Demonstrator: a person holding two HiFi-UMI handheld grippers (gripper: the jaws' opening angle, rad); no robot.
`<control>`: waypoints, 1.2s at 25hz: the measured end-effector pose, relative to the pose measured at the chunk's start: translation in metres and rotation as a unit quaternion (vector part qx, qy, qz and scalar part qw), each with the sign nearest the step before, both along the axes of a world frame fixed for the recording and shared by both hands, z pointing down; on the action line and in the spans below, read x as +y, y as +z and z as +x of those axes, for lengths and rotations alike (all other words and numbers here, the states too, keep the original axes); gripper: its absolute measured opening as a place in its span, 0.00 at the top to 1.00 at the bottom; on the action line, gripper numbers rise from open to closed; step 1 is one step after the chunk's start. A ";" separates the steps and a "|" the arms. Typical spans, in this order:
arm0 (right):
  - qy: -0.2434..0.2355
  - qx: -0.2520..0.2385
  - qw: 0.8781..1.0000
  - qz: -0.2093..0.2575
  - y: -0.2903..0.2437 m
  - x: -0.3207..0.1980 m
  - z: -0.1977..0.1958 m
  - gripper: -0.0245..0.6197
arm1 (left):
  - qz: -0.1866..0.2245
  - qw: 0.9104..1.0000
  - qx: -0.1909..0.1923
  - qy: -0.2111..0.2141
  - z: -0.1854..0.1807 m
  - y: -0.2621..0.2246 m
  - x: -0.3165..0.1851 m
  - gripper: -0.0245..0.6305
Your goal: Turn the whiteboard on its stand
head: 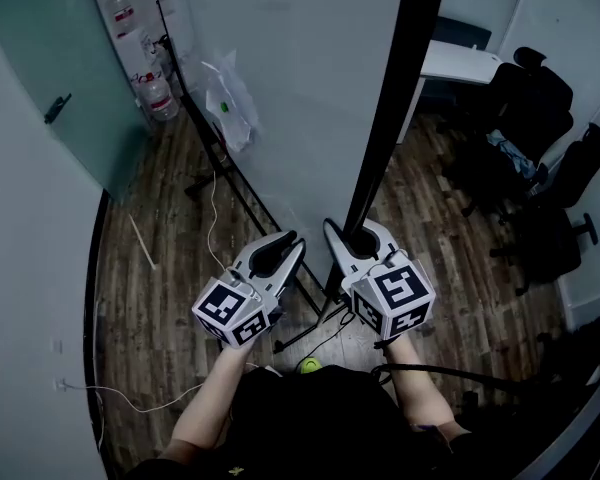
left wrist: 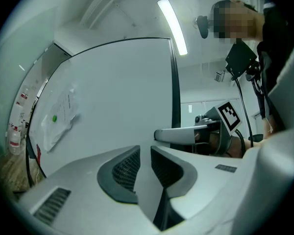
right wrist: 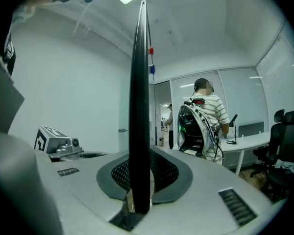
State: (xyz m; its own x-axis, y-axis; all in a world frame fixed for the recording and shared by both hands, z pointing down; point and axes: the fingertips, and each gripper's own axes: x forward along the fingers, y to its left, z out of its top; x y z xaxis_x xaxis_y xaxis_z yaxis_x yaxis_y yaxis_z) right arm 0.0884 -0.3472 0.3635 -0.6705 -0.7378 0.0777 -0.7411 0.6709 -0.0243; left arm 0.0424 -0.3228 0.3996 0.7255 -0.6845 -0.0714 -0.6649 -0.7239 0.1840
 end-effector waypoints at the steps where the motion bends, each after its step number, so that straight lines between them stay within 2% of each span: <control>1: -0.001 0.000 1.000 0.000 0.000 -0.002 -0.002 0.89 | -0.001 1.000 0.001 -0.001 -0.001 0.001 -0.001 0.87; 5: -0.001 0.003 1.000 -0.001 0.001 -0.019 -0.014 0.89 | -0.005 1.000 0.003 -0.010 -0.015 0.002 -0.006 0.87; 10: 0.003 0.007 1.000 -0.004 -0.011 -0.041 -0.073 0.89 | -0.009 1.000 0.004 -0.023 -0.085 -0.009 -0.025 0.87; 12: -0.001 0.003 1.000 -0.005 -0.013 -0.043 -0.085 0.89 | -0.007 1.000 0.006 -0.028 -0.097 -0.012 -0.028 0.87; 18: -0.033 -0.006 0.999 0.002 0.000 -0.031 -0.067 0.87 | -0.004 0.999 0.002 -0.045 -0.054 0.000 -0.019 0.87; 30: -0.020 0.000 1.000 -0.001 0.002 -0.071 -0.119 0.87 | -0.009 0.998 -0.003 -0.069 -0.089 0.000 -0.015 0.87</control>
State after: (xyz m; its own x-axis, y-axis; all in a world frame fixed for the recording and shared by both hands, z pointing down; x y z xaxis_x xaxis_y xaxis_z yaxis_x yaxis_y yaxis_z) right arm -0.0308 -0.4182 0.3652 -0.6997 -0.7099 0.0797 -0.7134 0.7002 -0.0262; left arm -0.0470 -0.3375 0.3991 0.6246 -0.7790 -0.0543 -0.7593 -0.6221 0.1908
